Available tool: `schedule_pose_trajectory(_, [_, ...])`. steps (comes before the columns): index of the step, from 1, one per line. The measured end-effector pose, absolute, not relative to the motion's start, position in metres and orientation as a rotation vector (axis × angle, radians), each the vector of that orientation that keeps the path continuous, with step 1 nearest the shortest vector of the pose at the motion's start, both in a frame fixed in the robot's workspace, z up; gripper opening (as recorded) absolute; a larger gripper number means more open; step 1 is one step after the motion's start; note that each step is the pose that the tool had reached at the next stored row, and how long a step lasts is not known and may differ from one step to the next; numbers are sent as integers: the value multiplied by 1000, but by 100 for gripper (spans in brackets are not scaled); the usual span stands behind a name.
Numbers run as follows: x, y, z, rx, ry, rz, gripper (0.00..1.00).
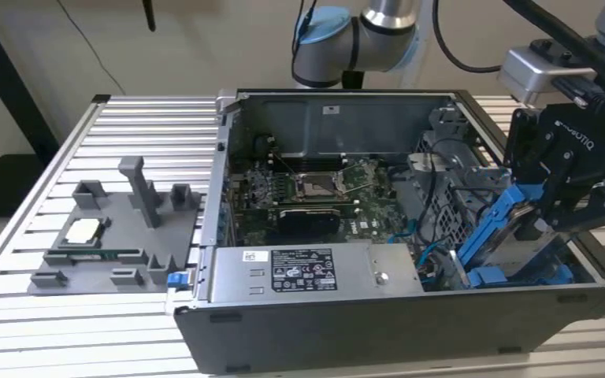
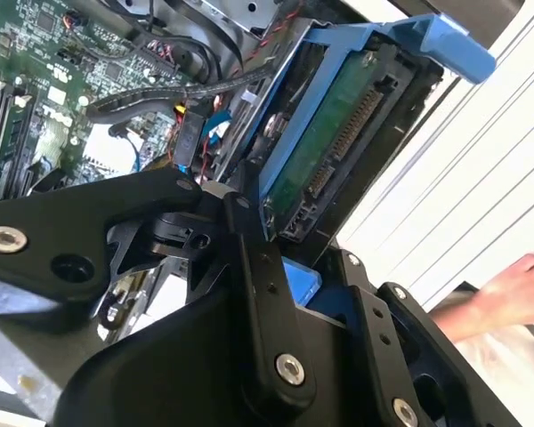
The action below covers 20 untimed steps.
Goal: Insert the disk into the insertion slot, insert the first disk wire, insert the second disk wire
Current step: 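Insert the disk into the insertion slot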
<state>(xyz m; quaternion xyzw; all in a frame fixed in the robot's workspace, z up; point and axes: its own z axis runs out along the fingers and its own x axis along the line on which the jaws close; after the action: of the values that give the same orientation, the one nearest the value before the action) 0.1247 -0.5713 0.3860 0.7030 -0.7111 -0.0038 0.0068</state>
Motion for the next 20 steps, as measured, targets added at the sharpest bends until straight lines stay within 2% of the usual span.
schedule_pose_trajectory(3, [124, -570, 386, 2199, -2228, -16, 43])
schedule_pose_trajectory(4, [124, -570, 386, 2198, -2230, -16, 49])
schedule_pose_trajectory(5, [124, -569, 386, 2197, -2231, -17, 49])
schedule_pose_trajectory(7, [124, -567, 386, 2196, -2234, -18, 40])
schedule_pose_trajectory(8, [123, -567, 386, 2195, -2236, -19, 40])
schedule_pose_trajectory(9, [123, -567, 386, 2194, -2237, -20, 33])
schedule_pose_trajectory(13, [123, -567, 387, 2193, -2239, -20, 33])
schedule_pose_trajectory(16, [123, -567, 387, 2192, -2239, -20, 35])
schedule_pose_trajectory(17, [123, -567, 388, 2192, -2238, -19, 42])
schedule_pose_trajectory(20, [123, -567, 394, 2192, -2239, -20, 42])
